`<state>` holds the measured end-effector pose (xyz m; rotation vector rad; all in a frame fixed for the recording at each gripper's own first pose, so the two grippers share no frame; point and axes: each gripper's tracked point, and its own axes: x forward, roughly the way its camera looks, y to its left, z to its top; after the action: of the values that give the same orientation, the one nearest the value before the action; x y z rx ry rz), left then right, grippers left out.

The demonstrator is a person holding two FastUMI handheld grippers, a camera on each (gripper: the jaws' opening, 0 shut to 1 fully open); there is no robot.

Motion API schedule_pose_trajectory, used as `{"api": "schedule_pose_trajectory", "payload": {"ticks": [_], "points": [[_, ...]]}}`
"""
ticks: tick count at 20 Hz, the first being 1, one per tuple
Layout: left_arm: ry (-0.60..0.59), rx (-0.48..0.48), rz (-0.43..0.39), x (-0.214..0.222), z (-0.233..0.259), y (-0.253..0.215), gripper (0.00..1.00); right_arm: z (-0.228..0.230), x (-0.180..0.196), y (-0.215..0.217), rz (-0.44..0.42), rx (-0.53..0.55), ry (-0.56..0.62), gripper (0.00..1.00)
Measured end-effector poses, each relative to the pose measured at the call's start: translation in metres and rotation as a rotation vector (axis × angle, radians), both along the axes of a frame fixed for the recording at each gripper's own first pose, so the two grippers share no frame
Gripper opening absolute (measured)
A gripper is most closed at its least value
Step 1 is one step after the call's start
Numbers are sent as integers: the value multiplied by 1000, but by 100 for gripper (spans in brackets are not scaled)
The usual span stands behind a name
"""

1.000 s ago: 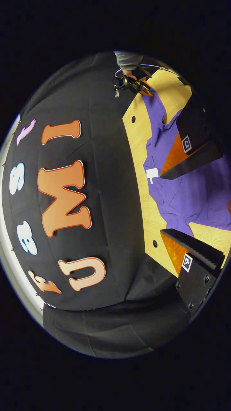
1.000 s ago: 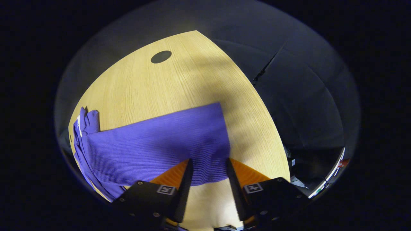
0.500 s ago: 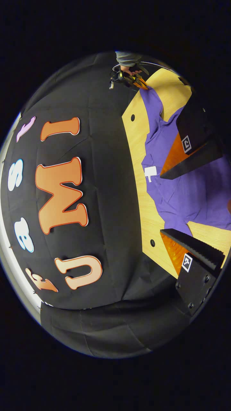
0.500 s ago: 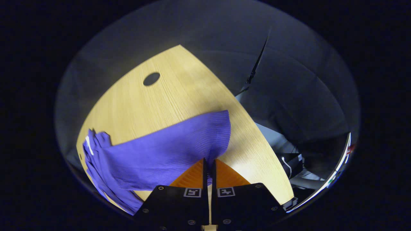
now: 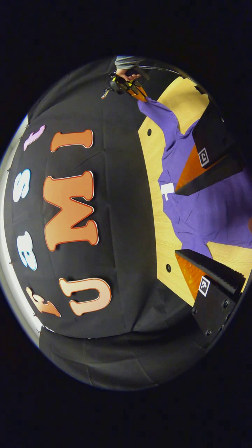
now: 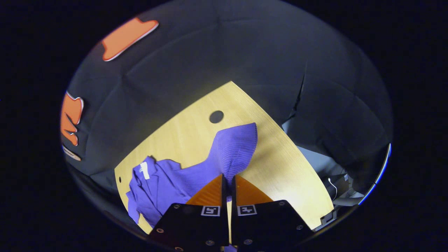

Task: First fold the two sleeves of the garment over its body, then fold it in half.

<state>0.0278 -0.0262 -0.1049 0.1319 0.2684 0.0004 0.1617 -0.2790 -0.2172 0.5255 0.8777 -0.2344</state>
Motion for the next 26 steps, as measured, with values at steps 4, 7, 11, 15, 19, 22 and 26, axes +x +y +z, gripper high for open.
{"api": "schedule_pose_trajectory", "payload": {"ticks": [4,7,11,15,19,22,26], "points": [[-10,-25,-27,5,2,26,97,58,2,39,35,-13,-88,3],[-4,-32,-33,7,-2,49,97,88,2,81,88,-32,-130,3],[14,-44,-25,9,-10,81,97,110,3,150,195,-62,-165,4],[18,-37,-7,11,-11,115,97,123,3,225,295,-68,-188,3],[23,-31,22,11,-15,147,97,127,3,291,393,-73,-194,3],[34,-34,53,8,-21,167,97,117,1,337,469,-72,-184,3],[58,-42,95,-3,-32,190,97,90,-9,382,565,-84,-139,3]]}}
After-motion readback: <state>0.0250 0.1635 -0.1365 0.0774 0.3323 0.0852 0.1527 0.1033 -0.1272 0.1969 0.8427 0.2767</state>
